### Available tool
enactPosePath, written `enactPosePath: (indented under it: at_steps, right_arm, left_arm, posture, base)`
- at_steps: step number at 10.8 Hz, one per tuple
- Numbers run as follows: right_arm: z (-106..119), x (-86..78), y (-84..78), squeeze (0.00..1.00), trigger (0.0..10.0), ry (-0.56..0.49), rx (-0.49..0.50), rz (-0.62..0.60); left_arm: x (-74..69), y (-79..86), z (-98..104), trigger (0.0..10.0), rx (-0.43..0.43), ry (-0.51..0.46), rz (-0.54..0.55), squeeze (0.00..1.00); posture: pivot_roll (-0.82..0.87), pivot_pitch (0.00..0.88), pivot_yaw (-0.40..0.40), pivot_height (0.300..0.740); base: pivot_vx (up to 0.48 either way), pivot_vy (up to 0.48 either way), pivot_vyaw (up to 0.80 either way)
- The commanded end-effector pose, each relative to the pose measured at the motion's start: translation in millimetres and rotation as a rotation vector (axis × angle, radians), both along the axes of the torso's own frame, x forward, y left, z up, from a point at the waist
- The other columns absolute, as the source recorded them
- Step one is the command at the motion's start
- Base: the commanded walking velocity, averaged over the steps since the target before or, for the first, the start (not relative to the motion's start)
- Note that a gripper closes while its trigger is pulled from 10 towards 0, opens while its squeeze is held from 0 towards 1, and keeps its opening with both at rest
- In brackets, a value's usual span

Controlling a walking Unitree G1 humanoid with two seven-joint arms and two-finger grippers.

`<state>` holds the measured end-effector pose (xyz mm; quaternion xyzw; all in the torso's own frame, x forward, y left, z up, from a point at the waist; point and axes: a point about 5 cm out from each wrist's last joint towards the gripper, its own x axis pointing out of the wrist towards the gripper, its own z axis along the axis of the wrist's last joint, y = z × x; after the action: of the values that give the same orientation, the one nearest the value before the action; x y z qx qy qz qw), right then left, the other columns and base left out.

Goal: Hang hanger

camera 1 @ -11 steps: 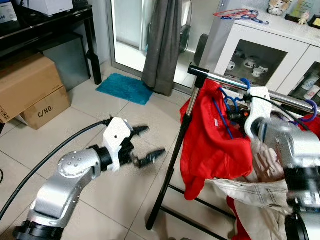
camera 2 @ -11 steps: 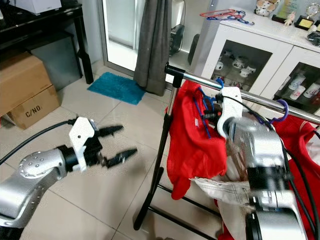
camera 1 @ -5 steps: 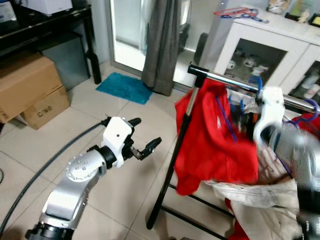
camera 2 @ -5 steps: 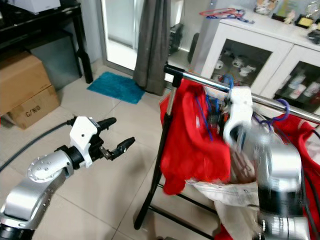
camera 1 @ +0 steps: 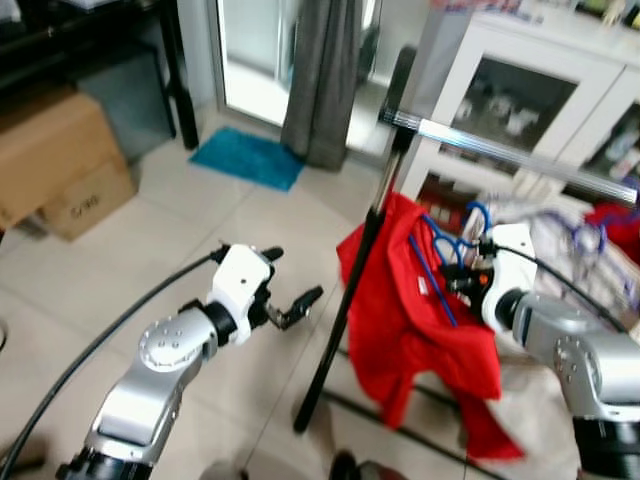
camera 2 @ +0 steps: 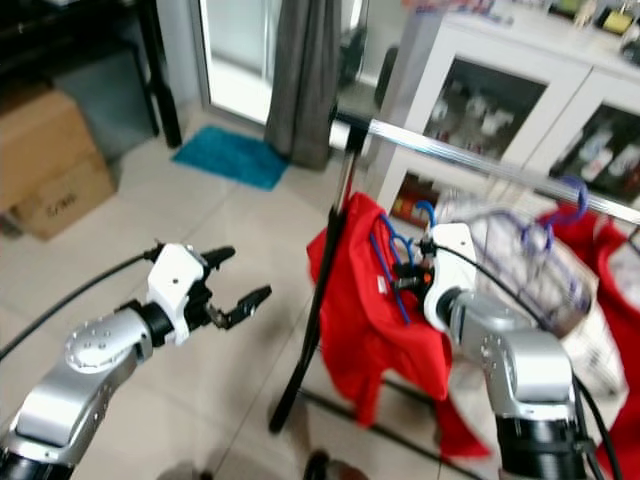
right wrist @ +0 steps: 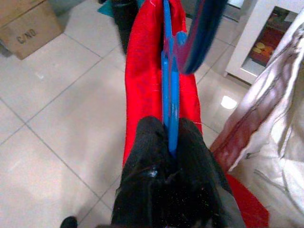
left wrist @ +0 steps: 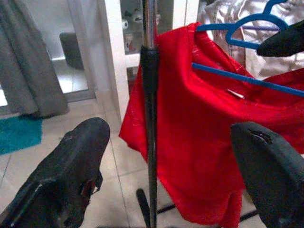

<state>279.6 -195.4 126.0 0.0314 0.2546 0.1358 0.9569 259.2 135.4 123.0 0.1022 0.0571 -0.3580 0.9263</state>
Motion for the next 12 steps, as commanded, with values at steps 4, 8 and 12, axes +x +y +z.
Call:
enactPosePath:
  at_steps: [4, 8, 12]
  right_arm:
    - [2.4, -5.2, 1.8, 0.00, 0.0, -0.059, -0.020, -0.014]
    - [9.4, -6.0, 23.0, 0.00, 0.0, -0.143, -0.066, 0.073]
    - [42.2, -1.8, 56.1, 0.00, 0.0, -0.457, -0.228, 0.272]
  left_arm:
    - [4.6, -4.0, 1.7, 10.0, -0.031, -0.002, -0.024, 0.20]
    - [16.4, -10.0, -4.1, 10.0, -0.021, 0.052, -0.039, 0.20]
    - [53.4, -20.1, -1.2, 10.0, -0.097, 0.162, 0.050, 1.00]
  posture:
    - [0.02, 0.000, -0.060, 0.740]
    - [0.01, 0.000, -0.048, 0.740]
    - [0.01, 0.000, -0.043, 0.740]
  base:
    - [-0.259, 0.000, 0.00]
    - [0.000, 0.000, 0.00]
    - [0.000, 0.000, 0.00]
